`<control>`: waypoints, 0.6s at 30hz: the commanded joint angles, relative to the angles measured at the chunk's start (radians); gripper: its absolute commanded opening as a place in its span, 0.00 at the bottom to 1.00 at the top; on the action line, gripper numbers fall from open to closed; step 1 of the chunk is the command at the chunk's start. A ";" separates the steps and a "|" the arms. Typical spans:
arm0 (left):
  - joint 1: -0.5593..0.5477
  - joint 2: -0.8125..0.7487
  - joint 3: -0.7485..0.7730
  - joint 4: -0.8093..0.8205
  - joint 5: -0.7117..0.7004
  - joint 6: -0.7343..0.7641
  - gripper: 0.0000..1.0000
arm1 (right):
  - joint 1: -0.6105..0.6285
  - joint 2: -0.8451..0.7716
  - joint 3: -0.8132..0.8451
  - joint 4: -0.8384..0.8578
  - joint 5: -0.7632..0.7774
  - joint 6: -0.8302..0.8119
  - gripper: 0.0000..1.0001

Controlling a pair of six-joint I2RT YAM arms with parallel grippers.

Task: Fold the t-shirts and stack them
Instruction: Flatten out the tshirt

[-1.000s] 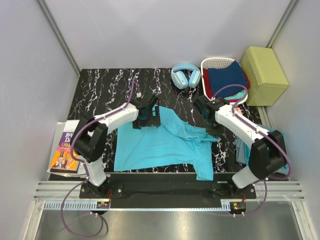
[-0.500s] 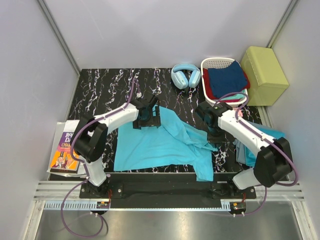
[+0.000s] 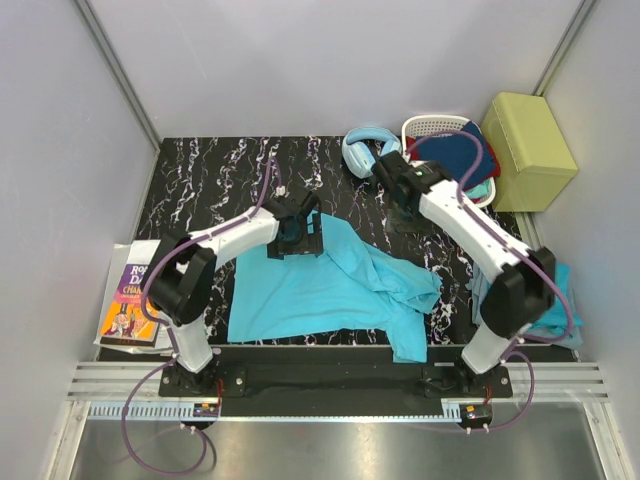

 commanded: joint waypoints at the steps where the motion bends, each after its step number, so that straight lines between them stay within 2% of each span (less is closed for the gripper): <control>1: -0.002 -0.055 0.024 0.000 0.016 0.017 0.96 | -0.007 0.170 0.115 0.084 -0.032 -0.066 0.57; 11: -0.002 -0.151 -0.005 -0.010 0.027 0.035 0.96 | -0.072 0.372 0.232 0.130 -0.130 -0.092 0.54; 18: -0.005 -0.086 0.019 -0.010 -0.008 0.011 0.96 | -0.078 0.366 0.136 0.230 -0.246 -0.112 0.53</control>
